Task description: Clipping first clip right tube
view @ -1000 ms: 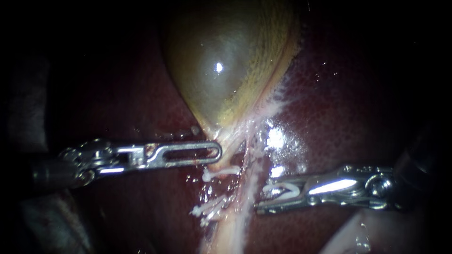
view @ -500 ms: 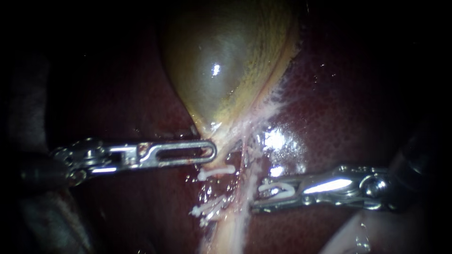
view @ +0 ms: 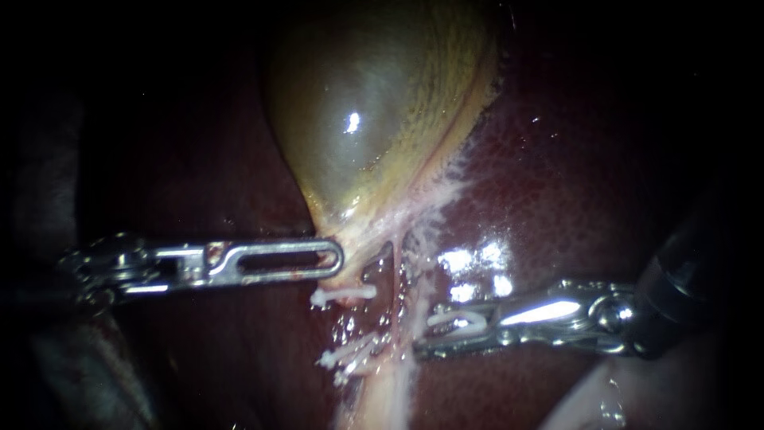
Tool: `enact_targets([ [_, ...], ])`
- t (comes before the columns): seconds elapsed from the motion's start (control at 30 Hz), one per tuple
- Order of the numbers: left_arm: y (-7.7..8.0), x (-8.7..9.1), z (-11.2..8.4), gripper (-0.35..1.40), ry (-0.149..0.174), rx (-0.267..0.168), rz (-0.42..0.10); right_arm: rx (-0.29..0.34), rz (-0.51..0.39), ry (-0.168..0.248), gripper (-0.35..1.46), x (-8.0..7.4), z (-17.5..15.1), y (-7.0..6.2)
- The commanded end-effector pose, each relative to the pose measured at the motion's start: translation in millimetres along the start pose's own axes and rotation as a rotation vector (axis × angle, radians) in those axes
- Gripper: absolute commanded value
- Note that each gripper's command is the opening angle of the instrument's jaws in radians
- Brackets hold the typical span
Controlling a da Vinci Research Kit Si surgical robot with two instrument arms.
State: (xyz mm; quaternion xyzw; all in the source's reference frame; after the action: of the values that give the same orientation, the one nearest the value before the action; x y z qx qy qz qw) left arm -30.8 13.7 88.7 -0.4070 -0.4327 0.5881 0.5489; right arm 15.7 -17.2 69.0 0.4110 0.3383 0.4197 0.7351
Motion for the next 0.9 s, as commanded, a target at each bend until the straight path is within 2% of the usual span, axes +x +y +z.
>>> enact_targets([
  [0.03, 0.1, 0.1, -0.1, -0.35, -0.001, -0.002, -0.001, 0.001, 0.003, -0.001, 0.49, 0.1, 0.0, 0.0],
  [0.33, 1.2, 0.2, -0.6, -0.35, -0.002, -0.004, -0.006, 0.007, 0.012, -0.014, 0.49, 1.3, 1.6, 0.8],
  [0.6, 1.9, 0.0, -0.7, -0.35, -0.005, -0.002, -0.008, 0.014, 0.008, -0.021, 0.49, 1.9, 3.7, 1.0],
  [0.9, 2.9, 0.0, -1.2, -0.35, -0.006, -0.003, -0.011, 0.018, 0.003, -0.024, 0.49, 1.9, 3.8, 2.2],
])
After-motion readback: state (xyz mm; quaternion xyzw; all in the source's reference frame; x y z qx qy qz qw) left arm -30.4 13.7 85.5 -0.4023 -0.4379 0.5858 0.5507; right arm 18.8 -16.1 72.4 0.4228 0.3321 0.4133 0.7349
